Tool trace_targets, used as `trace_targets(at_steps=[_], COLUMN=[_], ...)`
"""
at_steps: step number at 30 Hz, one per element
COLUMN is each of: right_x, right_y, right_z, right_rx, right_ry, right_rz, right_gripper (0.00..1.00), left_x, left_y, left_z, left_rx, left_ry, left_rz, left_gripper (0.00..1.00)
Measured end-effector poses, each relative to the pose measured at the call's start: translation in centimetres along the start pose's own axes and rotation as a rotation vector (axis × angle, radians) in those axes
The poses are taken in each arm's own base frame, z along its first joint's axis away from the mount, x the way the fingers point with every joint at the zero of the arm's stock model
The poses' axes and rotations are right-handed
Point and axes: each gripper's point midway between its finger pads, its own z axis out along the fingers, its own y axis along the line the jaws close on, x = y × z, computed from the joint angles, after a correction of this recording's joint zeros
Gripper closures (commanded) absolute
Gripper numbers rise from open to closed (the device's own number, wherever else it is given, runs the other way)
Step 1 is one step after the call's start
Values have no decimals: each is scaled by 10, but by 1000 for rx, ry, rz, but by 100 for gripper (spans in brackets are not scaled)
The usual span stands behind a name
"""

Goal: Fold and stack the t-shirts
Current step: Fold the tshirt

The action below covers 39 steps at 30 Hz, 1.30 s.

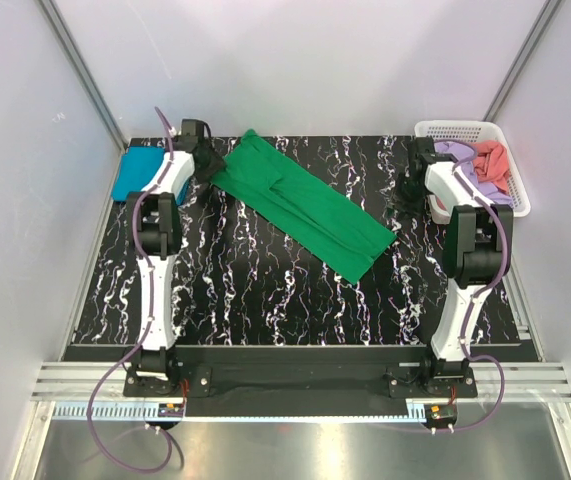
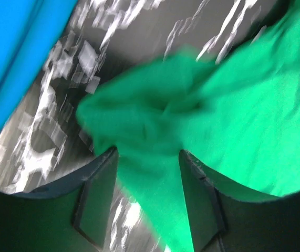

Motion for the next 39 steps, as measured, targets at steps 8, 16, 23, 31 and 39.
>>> trace_targets(at_steps=[8, 16, 23, 31, 39], right_x=[-1, 2, 23, 27, 17], right_y=[4, 10, 3, -31, -43], right_z=[0, 6, -2, -52, -93], right_rx=[-38, -86, -93, -57, 3], right_ry=[3, 37, 71, -19, -130], right_rz=[-77, -133, -129, 61, 151], right_gripper=[60, 60, 60, 61, 61], left_x=[54, 113, 316, 429, 471], left_y=[18, -50, -88, -156, -150], left_z=[-115, -203, -225, -253, -222], left_rx=[-18, 207, 254, 304, 226], left_ry=[71, 16, 277, 302, 281], left_rz=[22, 74, 149, 47, -47], left_gripper=[37, 42, 44, 47, 48])
